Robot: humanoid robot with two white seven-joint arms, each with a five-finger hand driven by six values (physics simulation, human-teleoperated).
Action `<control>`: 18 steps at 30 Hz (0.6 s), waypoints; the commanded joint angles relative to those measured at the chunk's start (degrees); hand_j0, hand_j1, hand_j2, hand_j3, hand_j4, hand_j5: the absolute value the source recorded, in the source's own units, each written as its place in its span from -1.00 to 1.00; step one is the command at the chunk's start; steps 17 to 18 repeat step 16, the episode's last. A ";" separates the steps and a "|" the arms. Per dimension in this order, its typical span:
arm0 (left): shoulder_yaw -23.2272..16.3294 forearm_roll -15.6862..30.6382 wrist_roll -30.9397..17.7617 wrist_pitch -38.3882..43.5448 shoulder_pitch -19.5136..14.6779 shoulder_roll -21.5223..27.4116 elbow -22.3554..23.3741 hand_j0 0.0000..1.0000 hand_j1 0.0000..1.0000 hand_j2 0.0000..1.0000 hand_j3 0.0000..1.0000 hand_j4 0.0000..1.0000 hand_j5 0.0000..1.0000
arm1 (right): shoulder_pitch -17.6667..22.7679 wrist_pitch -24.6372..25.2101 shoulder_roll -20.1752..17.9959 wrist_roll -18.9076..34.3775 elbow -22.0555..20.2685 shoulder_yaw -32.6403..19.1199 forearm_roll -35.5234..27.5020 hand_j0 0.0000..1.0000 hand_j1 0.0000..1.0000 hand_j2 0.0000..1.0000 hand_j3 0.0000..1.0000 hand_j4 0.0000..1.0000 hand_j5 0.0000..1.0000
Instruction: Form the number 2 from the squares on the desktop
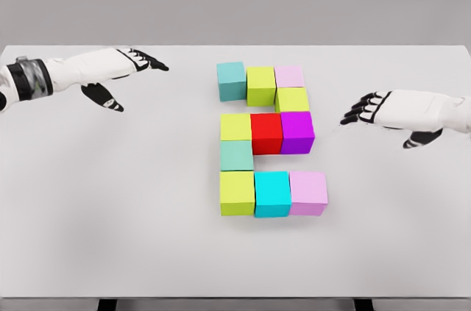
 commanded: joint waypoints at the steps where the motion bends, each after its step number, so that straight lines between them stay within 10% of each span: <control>1: 0.09 0.37 0.03 0.07 0.00 -0.11 0.00 1.00 1.00 1.00 1.00 1.00 1.00 | 0.00 0.14 -0.05 -0.02 5.37 -2.97 -4.97 1.00 1.00 1.00 1.00 1.00 1.00; 8: -0.09 0.28 0.03 0.07 0.00 -0.11 0.00 1.00 1.00 1.00 1.00 1.00 1.00 | -0.18 0.14 -0.05 -0.02 11.09 -2.36 -22.11 1.00 1.00 1.00 1.00 1.00 1.00; 18: -0.17 0.10 0.03 0.07 0.09 -0.11 -0.09 1.00 1.00 1.00 1.00 1.00 1.00 | -0.18 0.14 -0.23 -0.02 11.53 -2.44 -23.00 1.00 1.00 1.00 1.00 1.00 1.00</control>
